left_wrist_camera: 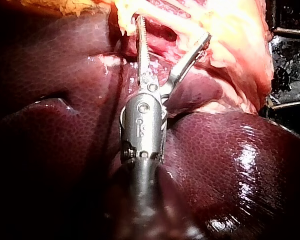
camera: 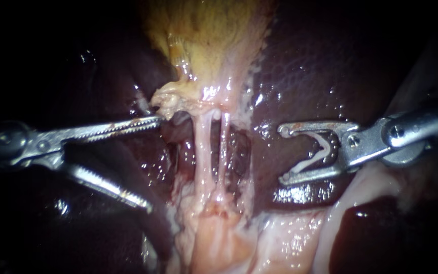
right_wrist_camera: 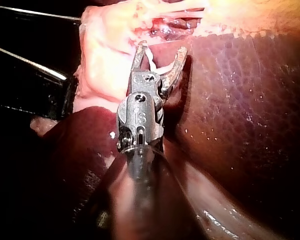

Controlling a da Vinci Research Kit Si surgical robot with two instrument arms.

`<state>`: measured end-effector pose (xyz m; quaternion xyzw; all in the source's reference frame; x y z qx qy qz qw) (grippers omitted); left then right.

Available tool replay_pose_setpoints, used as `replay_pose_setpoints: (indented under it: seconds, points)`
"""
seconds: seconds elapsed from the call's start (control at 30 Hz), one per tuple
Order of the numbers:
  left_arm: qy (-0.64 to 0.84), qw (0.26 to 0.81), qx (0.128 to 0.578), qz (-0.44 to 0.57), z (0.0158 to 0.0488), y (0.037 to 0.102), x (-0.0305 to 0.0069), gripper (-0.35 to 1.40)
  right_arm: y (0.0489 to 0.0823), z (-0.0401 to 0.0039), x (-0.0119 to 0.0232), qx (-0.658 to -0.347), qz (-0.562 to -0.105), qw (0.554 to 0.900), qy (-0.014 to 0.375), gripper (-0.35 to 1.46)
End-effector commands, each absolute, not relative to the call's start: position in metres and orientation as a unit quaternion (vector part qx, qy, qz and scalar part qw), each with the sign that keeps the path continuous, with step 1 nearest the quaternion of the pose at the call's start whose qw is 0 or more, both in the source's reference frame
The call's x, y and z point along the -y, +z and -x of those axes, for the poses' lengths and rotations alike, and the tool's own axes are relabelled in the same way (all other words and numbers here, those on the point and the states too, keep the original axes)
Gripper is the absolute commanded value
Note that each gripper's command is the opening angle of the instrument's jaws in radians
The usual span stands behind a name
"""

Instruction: Grabbing gallbladder

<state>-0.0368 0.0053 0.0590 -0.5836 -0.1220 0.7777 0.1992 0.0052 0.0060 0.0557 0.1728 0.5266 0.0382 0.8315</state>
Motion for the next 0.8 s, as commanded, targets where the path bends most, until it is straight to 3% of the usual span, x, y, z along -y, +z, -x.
replay_pose_setpoints:
  seconds: [0.03, 0.43, 0.8]
  points:
    - [0.777, 0.199, 0.122, 0.584, 0.0367, 0.0589, -0.0054, 0.99, 0.0557, -0.0052, -0.006, -0.527, -0.173, 0.831, 0.038, 0.5]
    - [0.785, 0.261, 0.092, 0.555, 0.0349, 0.0559, -0.0097, 0.84, 0.0558, -0.0052, -0.0061, -0.527, -0.173, 0.832, 0.038, 0.5]
    - [0.767, 0.332, 0.108, 0.538, 0.0359, 0.0594, -0.0111, 0.37, 0.0559, -0.0055, -0.006, -0.526, -0.172, 0.832, 0.039, 0.5]
